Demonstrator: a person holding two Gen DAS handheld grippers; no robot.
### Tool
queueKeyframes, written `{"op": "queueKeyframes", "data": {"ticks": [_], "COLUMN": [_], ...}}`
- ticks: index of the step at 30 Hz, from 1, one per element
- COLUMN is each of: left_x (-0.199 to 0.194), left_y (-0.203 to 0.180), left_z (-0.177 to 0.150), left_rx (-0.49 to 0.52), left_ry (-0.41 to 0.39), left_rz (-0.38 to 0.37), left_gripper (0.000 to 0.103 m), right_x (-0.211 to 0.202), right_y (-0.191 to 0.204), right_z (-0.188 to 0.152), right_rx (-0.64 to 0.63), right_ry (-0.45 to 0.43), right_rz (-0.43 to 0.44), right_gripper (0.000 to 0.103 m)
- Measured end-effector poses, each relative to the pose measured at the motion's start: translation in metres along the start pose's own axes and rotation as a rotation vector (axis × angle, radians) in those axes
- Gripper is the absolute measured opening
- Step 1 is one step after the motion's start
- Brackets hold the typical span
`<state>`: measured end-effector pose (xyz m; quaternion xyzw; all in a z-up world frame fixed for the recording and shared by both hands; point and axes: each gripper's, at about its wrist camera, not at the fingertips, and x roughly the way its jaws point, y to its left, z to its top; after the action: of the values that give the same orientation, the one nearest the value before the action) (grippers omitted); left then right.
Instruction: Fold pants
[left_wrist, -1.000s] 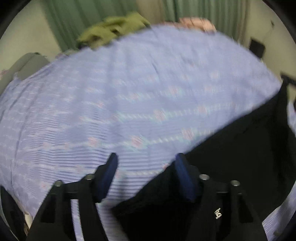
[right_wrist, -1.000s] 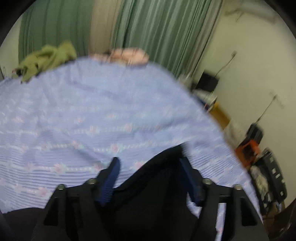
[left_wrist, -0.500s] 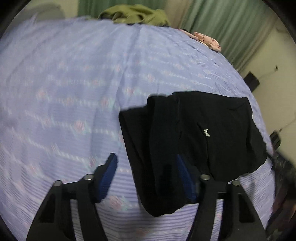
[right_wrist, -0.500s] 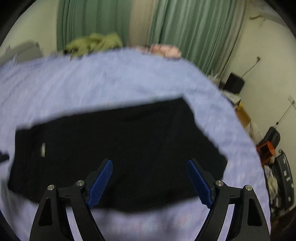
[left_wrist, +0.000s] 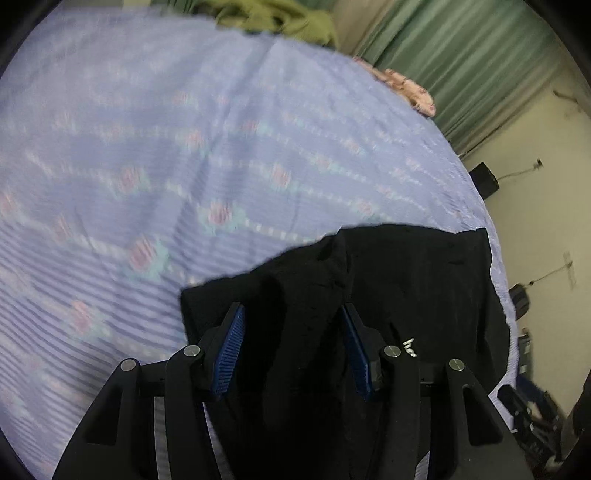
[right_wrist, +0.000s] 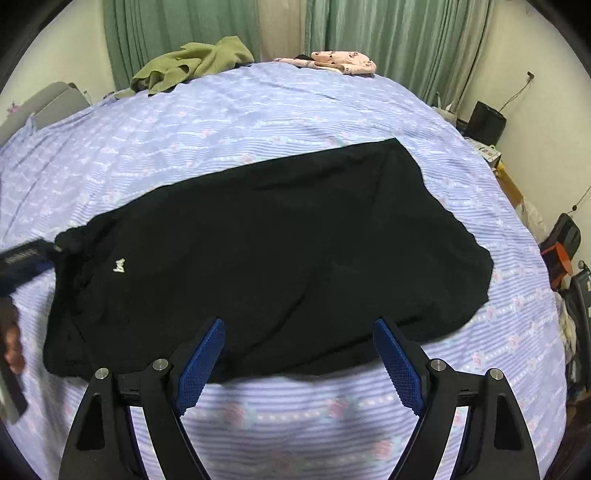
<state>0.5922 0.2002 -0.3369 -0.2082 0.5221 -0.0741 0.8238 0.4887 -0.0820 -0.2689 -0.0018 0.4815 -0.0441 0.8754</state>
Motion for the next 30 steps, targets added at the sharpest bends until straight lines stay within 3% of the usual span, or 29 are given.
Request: {"op": "queueKeyframes", "data": {"ticks": [1,4,8,12,13,16,18,20,23,27,29,30], "left_x": [0.001,-0.014,-0.031,-0.011,-0.019,-0.064,-0.085,-0.096,-0.098,-0.071,-0.052,-0.047], "left_y": [0.004,0.007,0.002,-0.007,-0.016,-0.049,-0.077,-0.112,-0.162,-0.23,-0.263,-0.272], "left_z": [-0.002,-0.006,-0.004,-0.001,-0.001,-0.01,-0.021,-0.036,-0.068,-0.12,-0.146,-0.155], "left_rx": [-0.025,-0.074,0.017,0.125,0.142,0.24,0.361,0.507,0.676,0.865,0.972,1.006], "left_ry": [-0.001,-0.031,-0.07,0.013,-0.007,-0.168,-0.228,-0.227,-0.206,-0.157,-0.159,-0.16], "left_rz": [-0.001,-0.011,0.076,0.203,0.229,0.321,0.344,0.33,0.249,0.149,0.134,0.125], "left_gripper": [0.033,0.024,0.024,0.032,0.04,0.068,0.069,0.069,0.069,0.069,0.069,0.068], "right_x": [0.0,0.001,-0.008,-0.006,-0.008,-0.02,-0.028,-0.033,-0.037,-0.032,-0.028,-0.027], "right_y": [0.002,0.011,0.019,0.023,0.022,0.009,-0.01,-0.031,-0.073,-0.139,-0.167,-0.181], "right_z": [0.0,-0.002,-0.009,-0.014,-0.016,-0.019,-0.024,-0.029,-0.034,-0.039,-0.041,-0.043], "right_rx": [0.002,-0.009,-0.029,-0.044,-0.05,-0.044,-0.035,-0.03,-0.018,0.067,0.133,0.167], "right_ry": [0.002,0.014,-0.003,0.017,0.016,-0.015,-0.038,-0.054,-0.072,-0.06,-0.034,-0.022], "right_rz": [0.007,0.023,0.044,0.04,0.045,0.041,0.039,0.031,-0.008,-0.077,-0.08,-0.088], "right_gripper": [0.083,0.083,0.082,0.082,0.082,0.082,0.082,0.082,0.082,0.081,0.066,0.065]}}
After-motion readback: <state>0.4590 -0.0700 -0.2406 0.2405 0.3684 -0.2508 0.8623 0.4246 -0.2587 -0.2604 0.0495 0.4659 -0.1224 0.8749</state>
